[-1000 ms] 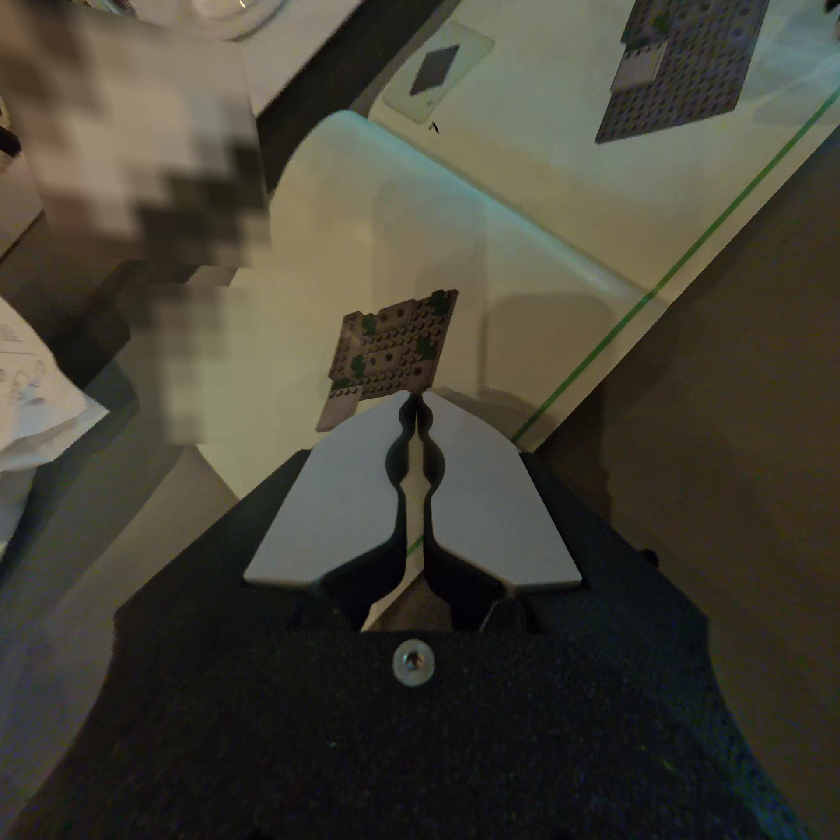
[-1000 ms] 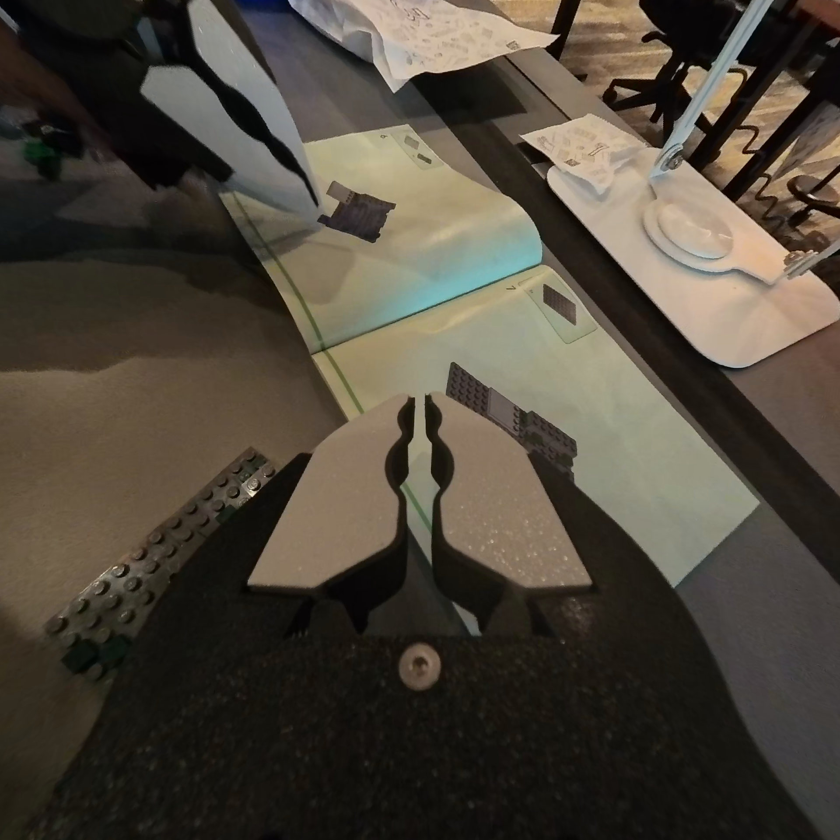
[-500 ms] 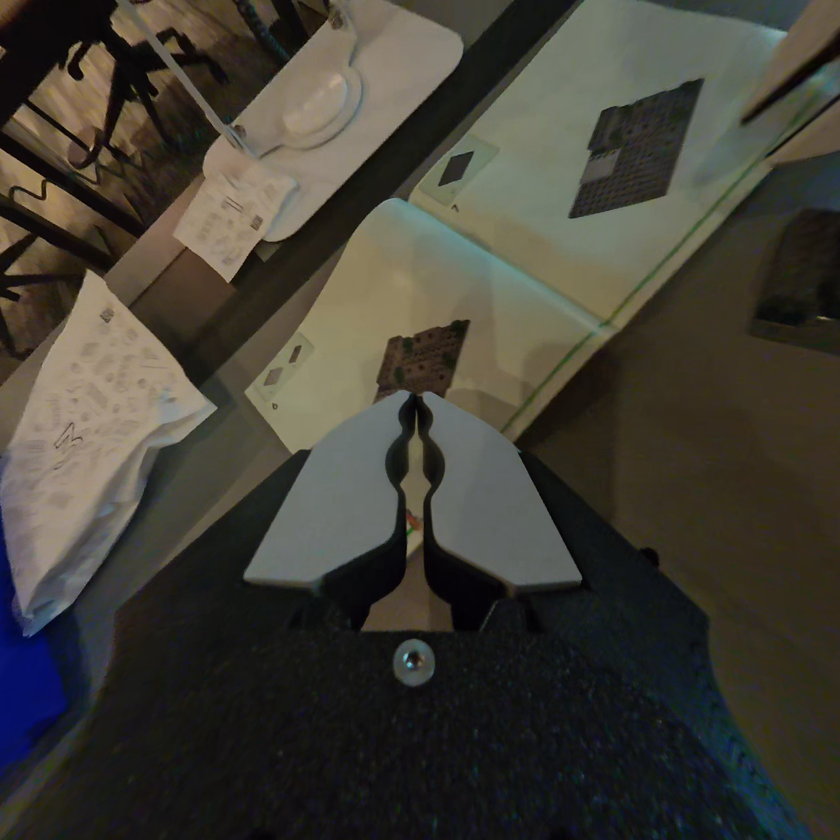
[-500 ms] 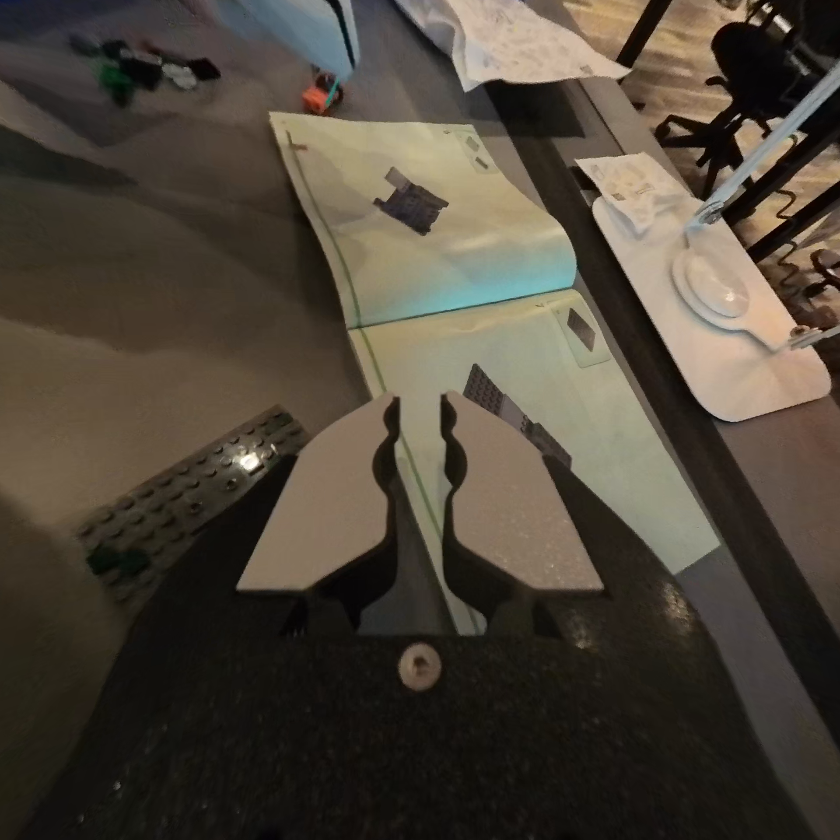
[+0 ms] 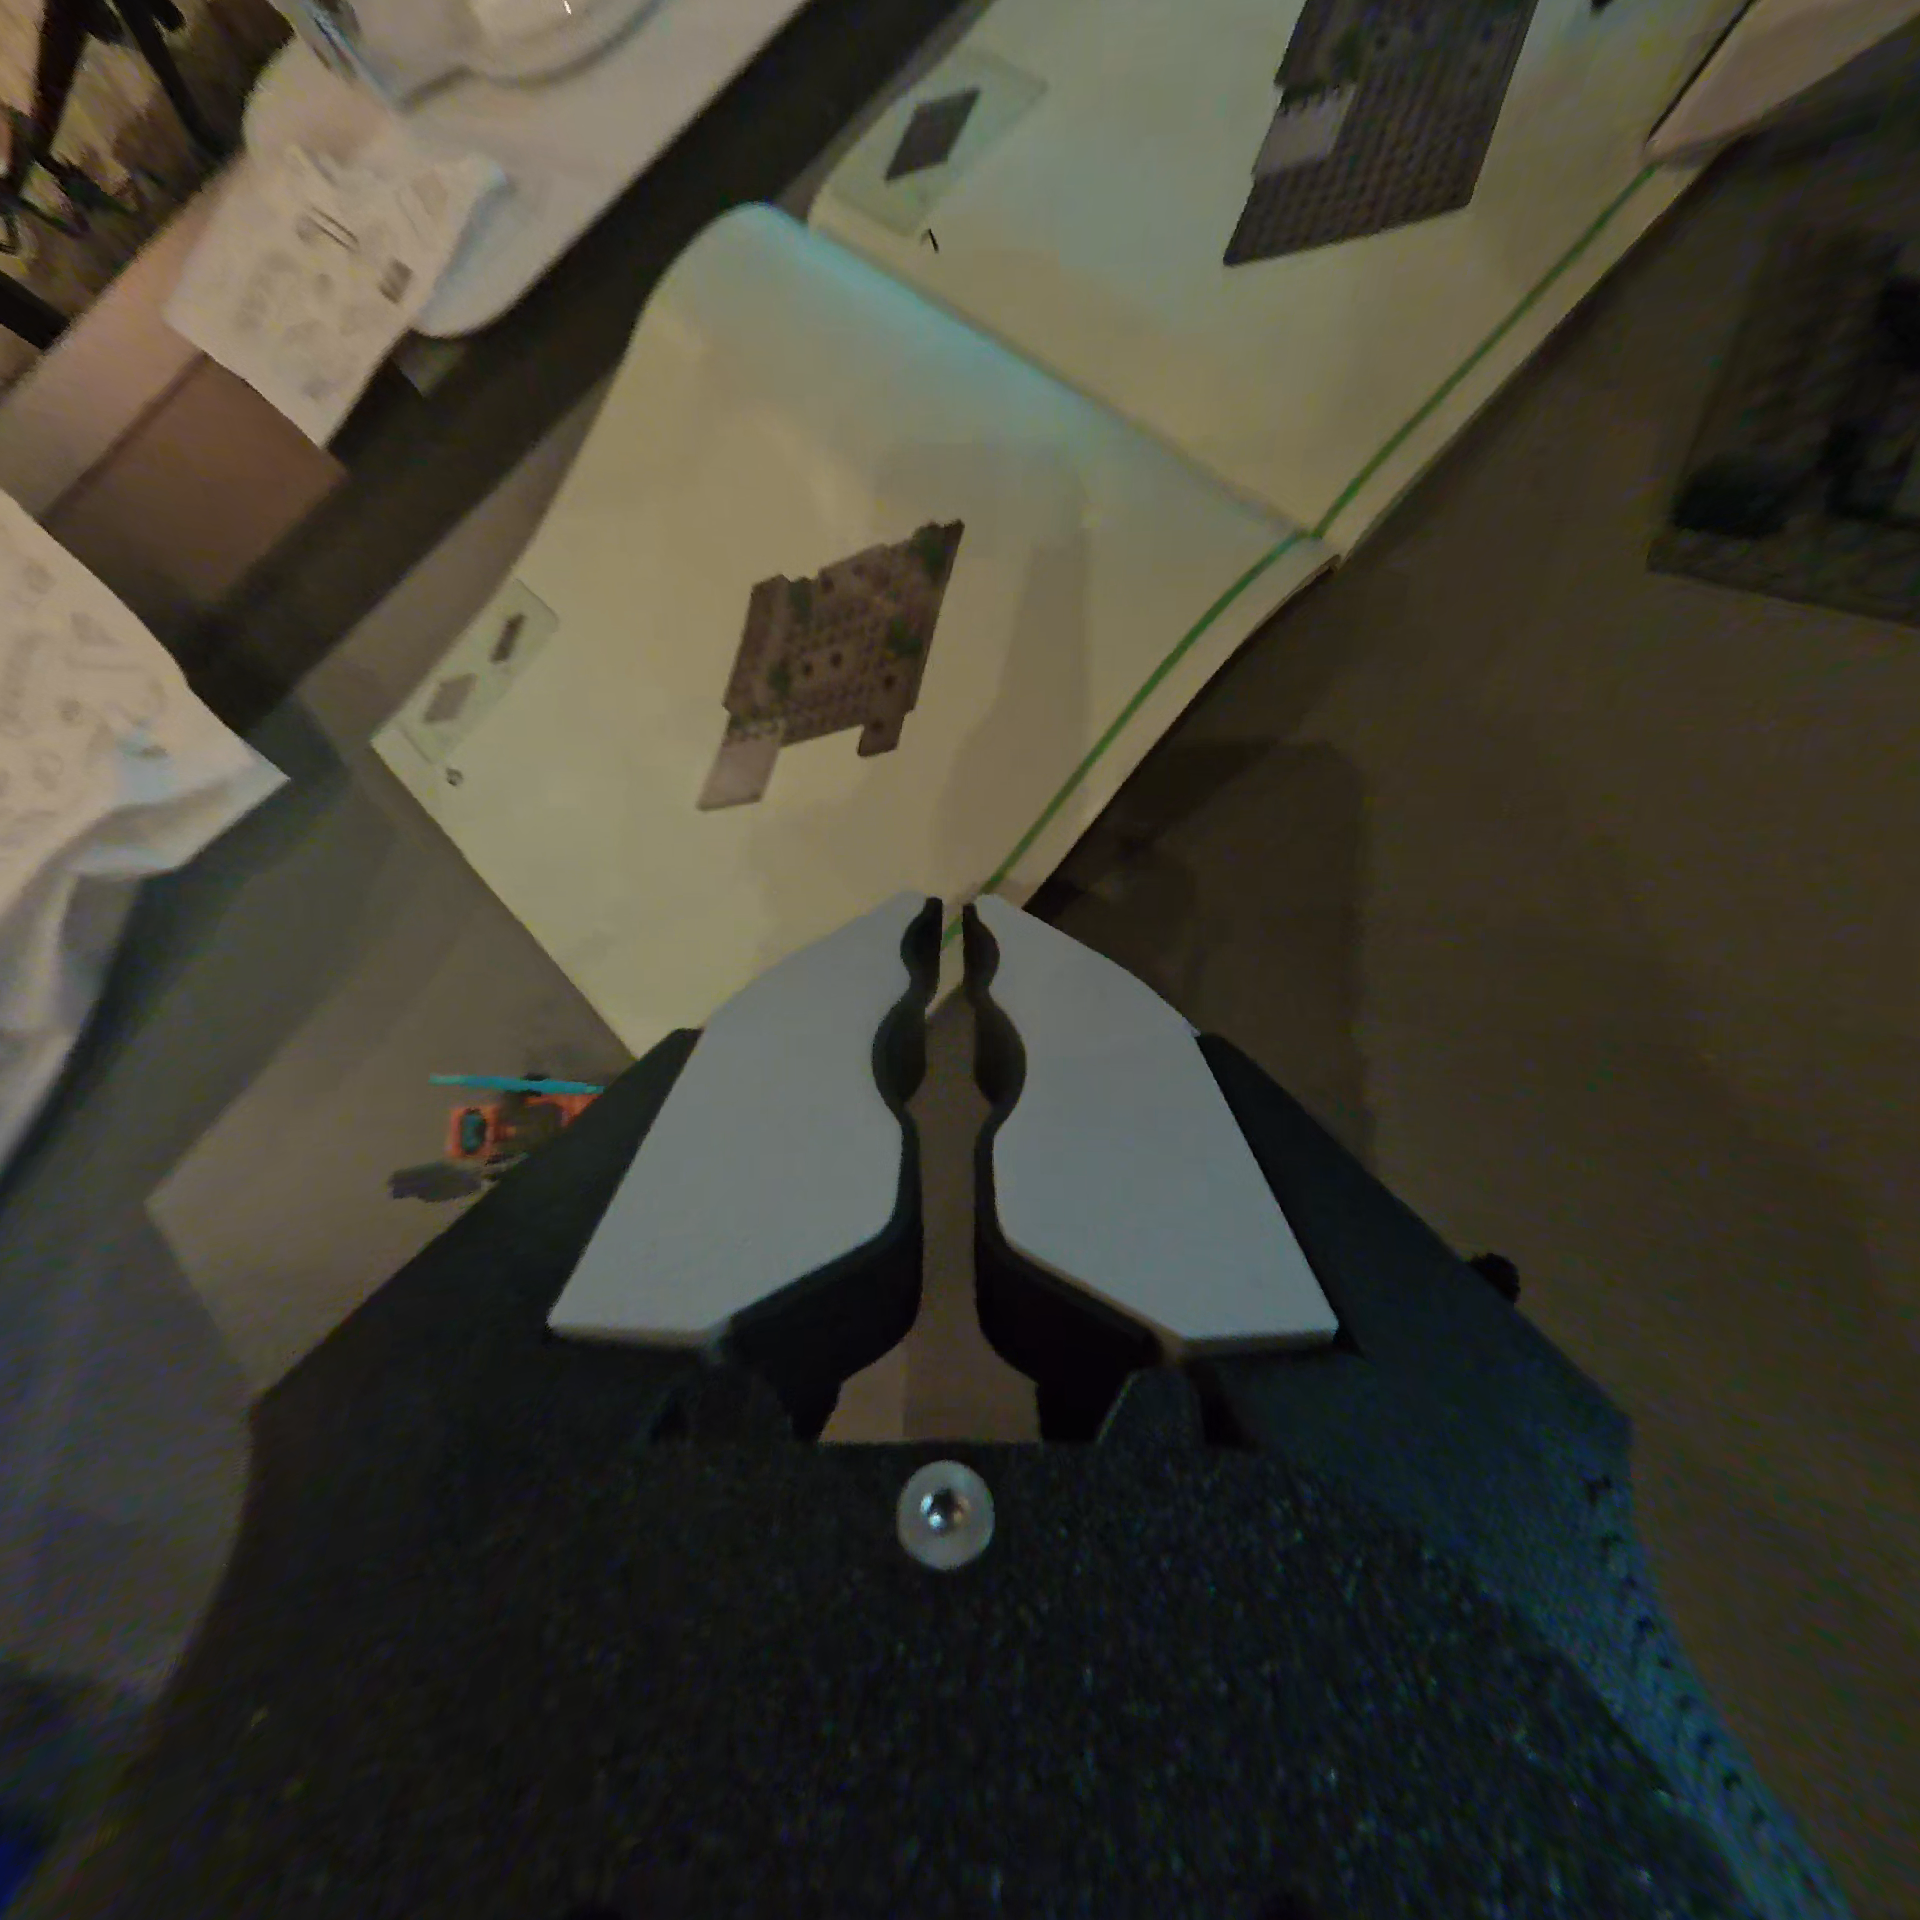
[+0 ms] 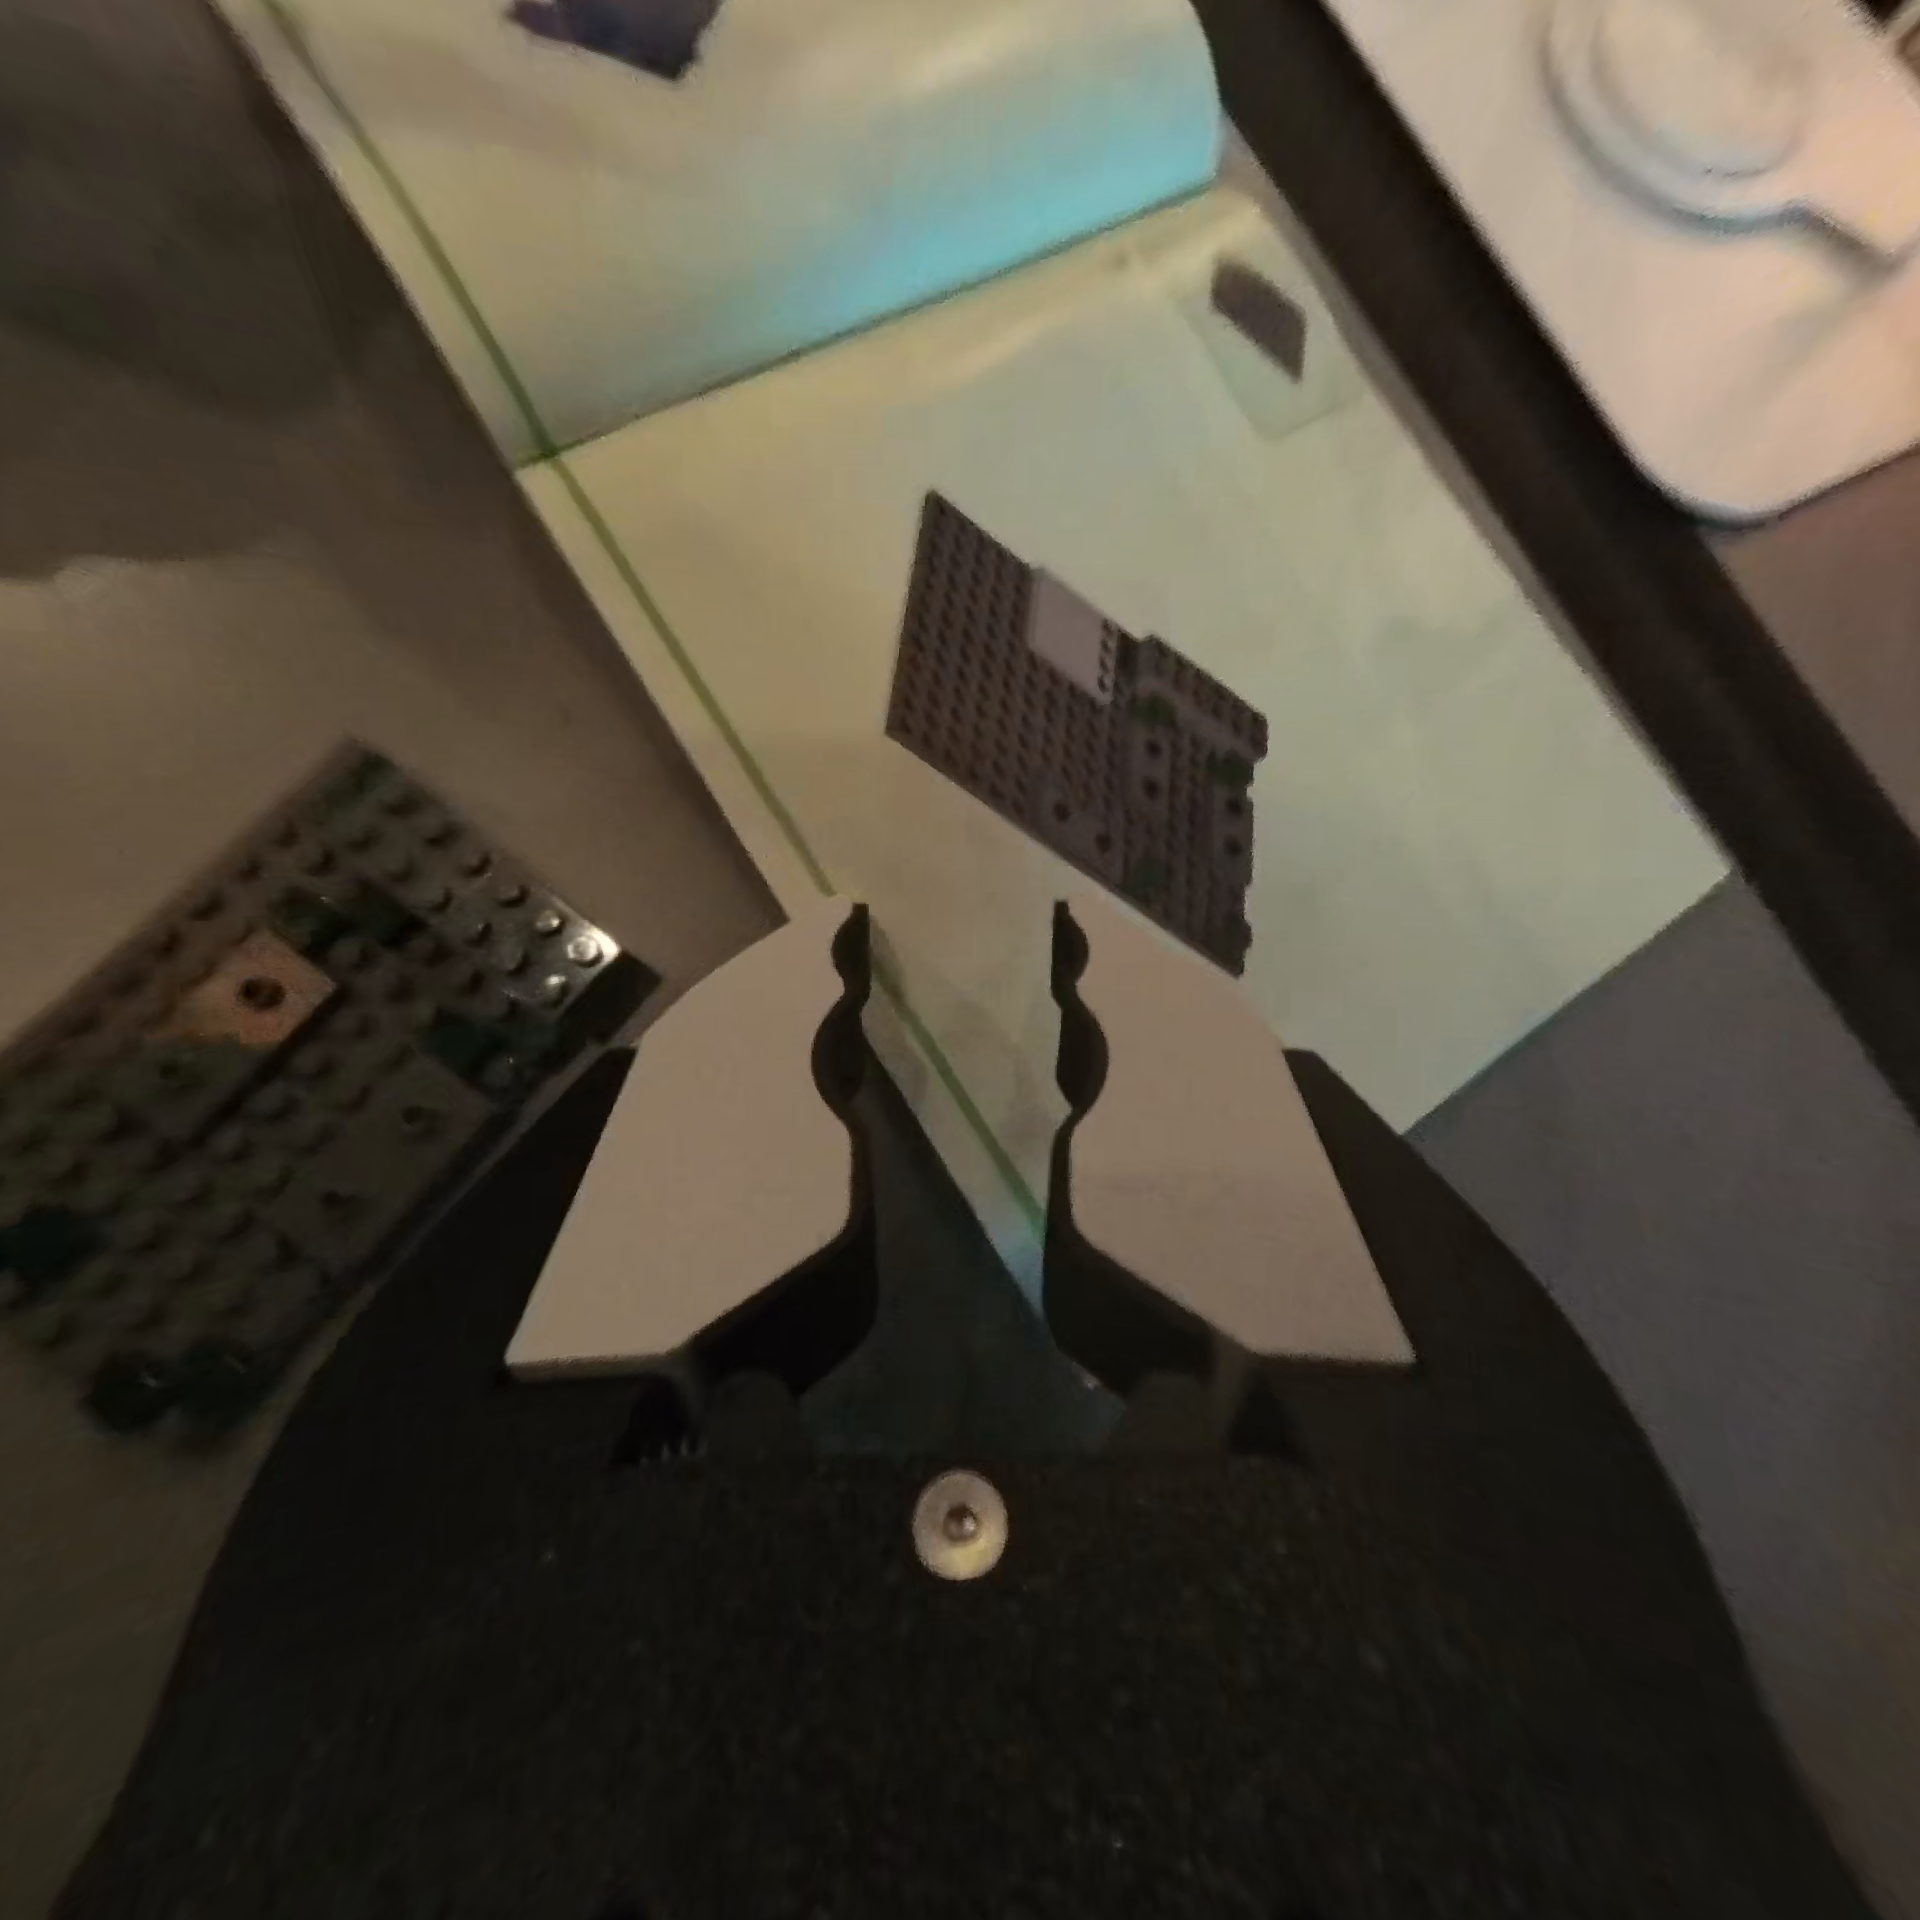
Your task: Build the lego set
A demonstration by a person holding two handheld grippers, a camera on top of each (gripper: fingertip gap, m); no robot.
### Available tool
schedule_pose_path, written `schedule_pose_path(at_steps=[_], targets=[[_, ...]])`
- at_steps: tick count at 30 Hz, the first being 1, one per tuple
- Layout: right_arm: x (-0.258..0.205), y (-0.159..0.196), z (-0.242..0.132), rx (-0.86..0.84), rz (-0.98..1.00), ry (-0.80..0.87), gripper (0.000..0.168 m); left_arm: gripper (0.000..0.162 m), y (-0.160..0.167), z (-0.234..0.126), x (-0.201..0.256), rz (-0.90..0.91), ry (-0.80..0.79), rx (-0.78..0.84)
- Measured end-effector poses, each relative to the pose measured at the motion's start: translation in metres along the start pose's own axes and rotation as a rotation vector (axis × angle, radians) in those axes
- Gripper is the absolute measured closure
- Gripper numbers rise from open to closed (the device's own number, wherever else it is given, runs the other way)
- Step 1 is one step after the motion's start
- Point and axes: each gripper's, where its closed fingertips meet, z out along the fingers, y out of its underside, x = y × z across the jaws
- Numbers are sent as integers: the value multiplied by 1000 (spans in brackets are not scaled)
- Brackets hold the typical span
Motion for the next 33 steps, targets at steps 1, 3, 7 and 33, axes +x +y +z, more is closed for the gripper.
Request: schedule_pose_path(at_steps=[1,3,7,33], targets=[[1,1,0,1,38,-7,135,159,2,2,1,2,1,-5],[5,5,-2,-18,99,-11,133,159,4,6,3,2,7,-14],[13,15,-9,-64,160,17,130,159,6,12,5,1,17,-22],[18,11,-42,87,152,97,125,159,-3,10,9,2,-20,14]])
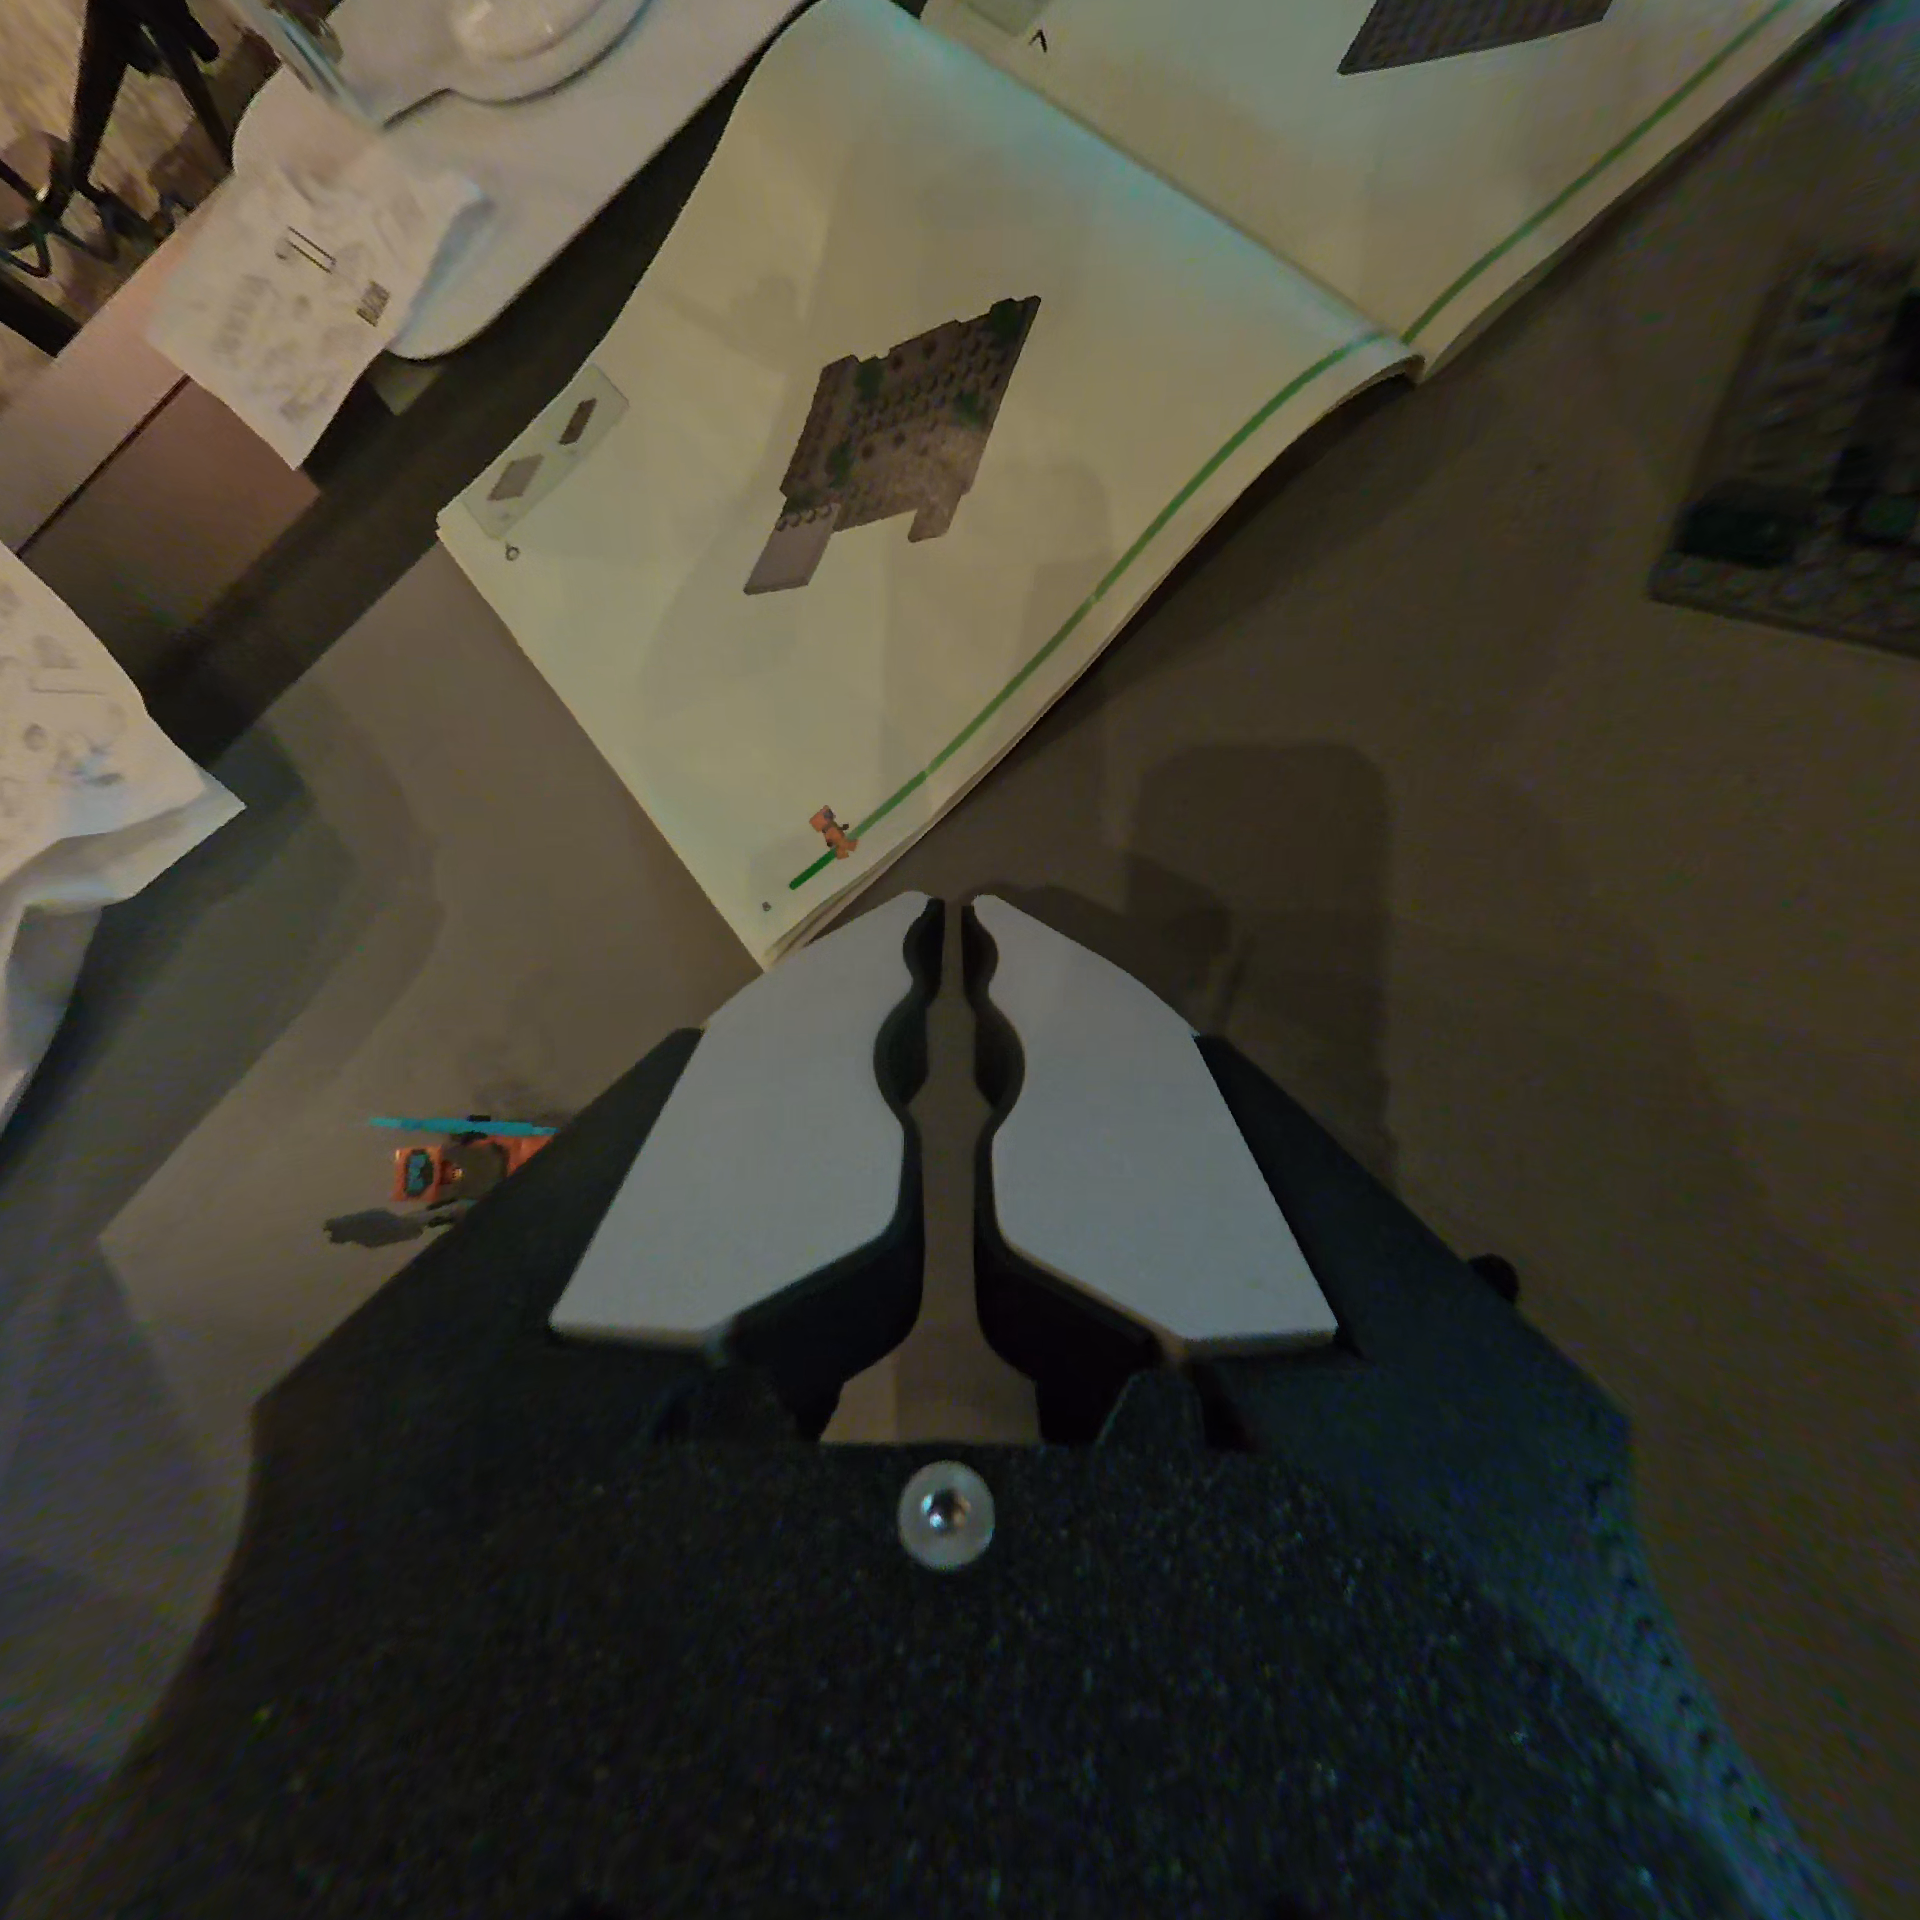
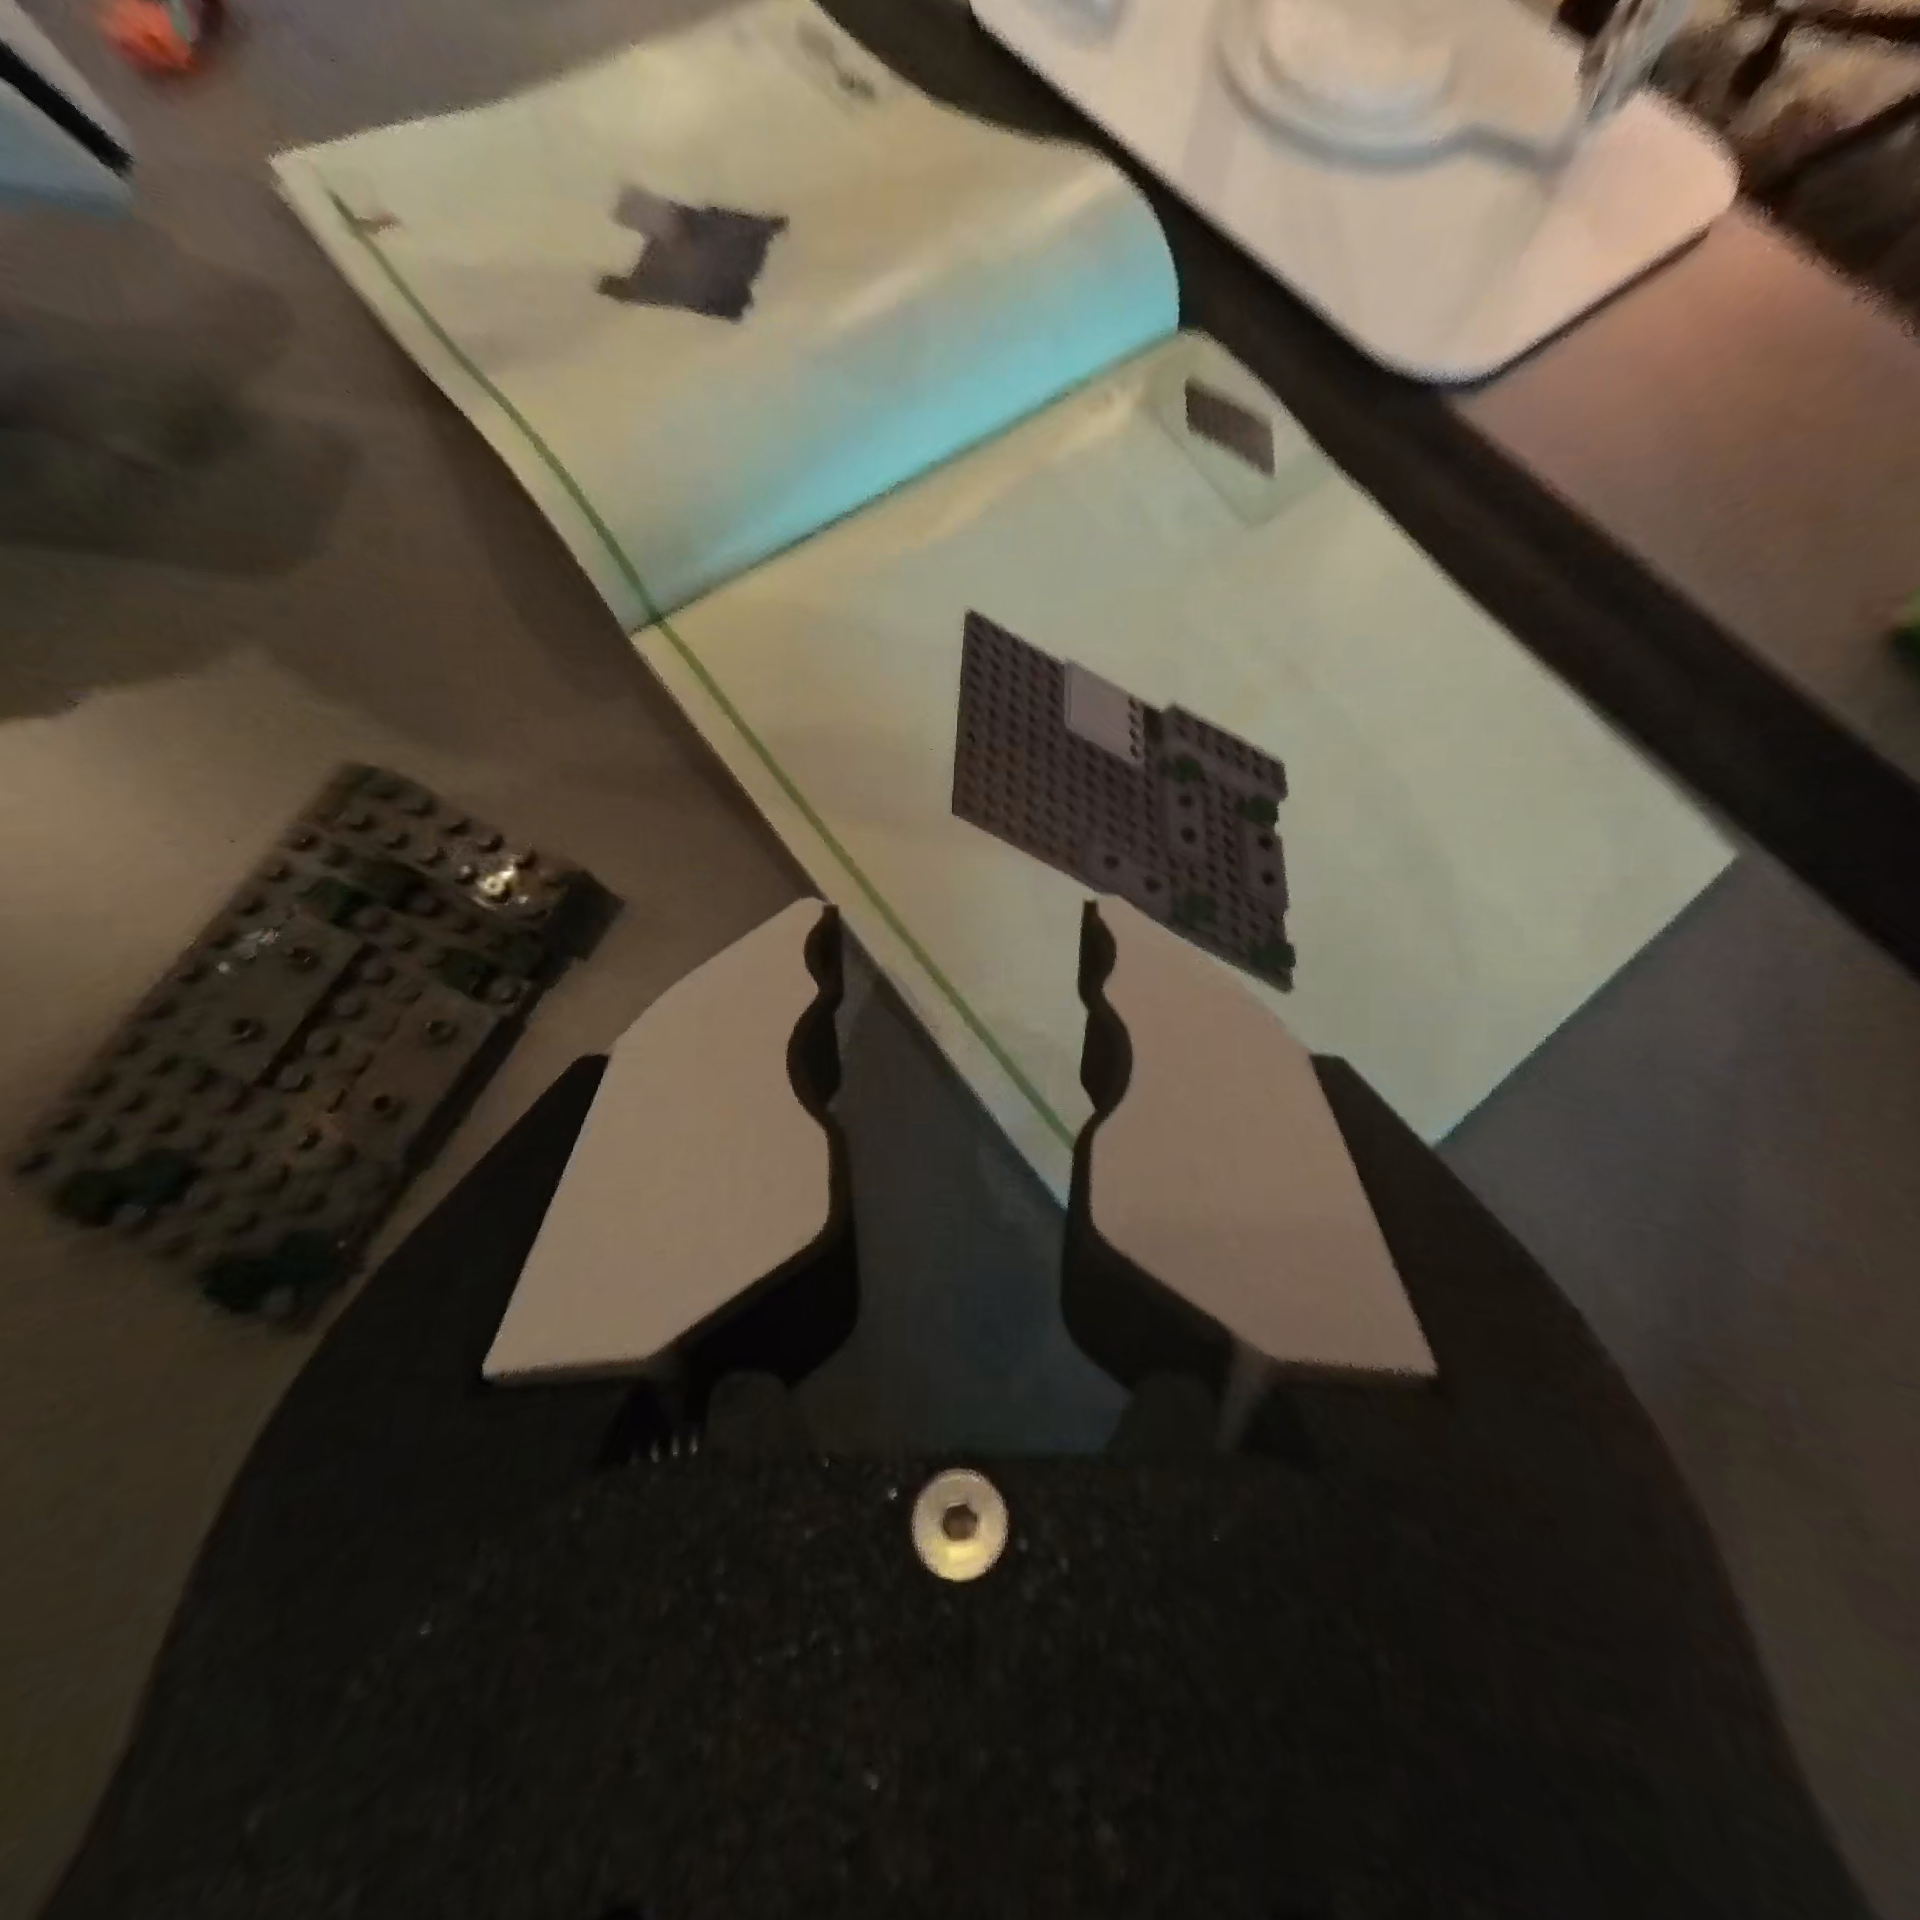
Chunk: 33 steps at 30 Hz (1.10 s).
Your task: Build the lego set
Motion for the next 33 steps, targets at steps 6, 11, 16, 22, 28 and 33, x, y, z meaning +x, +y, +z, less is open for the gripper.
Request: schedule_pose_path(at_steps=[6,11,16,22,28,33], targets=[[15,4,-5,-8,-54,44,120,159,-1,-2,2,7,1,9],[19,-7,12,32,1,-51,121,159,-3,-1,5,15,2,11],[11,-40,41,33,-71,-120,122,159,-3,1,7,22,7,8],[-24,-51,83,-72,-257,-239,120,160,0,3,4,12,-12,-7],[-45,-38,78,-94,-363,-323,132,162,4,-3,-12,-53,-61,9],[-56,-30,67,-80,-423,-337,133,162,5,-4,-16,-83,-77,-2]])
